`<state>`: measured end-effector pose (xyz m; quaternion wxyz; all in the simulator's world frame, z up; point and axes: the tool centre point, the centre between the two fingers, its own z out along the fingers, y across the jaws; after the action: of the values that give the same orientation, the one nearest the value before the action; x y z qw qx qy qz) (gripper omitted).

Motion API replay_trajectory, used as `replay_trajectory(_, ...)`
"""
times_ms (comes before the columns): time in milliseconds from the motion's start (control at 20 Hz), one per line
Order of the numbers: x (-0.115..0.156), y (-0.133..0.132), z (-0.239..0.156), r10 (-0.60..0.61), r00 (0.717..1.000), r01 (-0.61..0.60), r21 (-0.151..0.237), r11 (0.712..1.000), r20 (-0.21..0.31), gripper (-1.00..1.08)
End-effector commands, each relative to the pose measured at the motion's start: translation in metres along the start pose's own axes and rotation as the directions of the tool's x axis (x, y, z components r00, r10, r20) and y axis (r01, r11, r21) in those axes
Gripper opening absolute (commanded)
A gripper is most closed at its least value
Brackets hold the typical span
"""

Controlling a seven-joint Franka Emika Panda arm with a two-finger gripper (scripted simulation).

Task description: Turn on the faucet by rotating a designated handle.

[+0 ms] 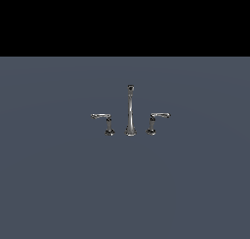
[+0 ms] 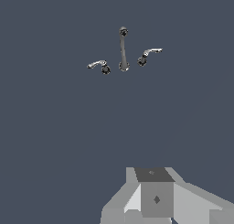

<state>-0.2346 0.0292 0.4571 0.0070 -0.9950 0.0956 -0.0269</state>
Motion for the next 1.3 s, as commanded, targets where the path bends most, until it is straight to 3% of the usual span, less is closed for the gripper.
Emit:
replay_trajectory(0, 0.004, -0.010, 0.014, 0.049, 0.999, -0.049, -0.002, 0.999, 0.001, -1.00)
replay_trajectory(600, 0.034, -0.058, 0.086, 0.300, 0.954, -0.300, -0.010, 0.954, 0.007, -1.00)
replay_trajectory(1250, 0.078, -0.099, 0.162, 0.539, 0.842, -0.539, -0.018, 0.842, 0.012, -1.00)
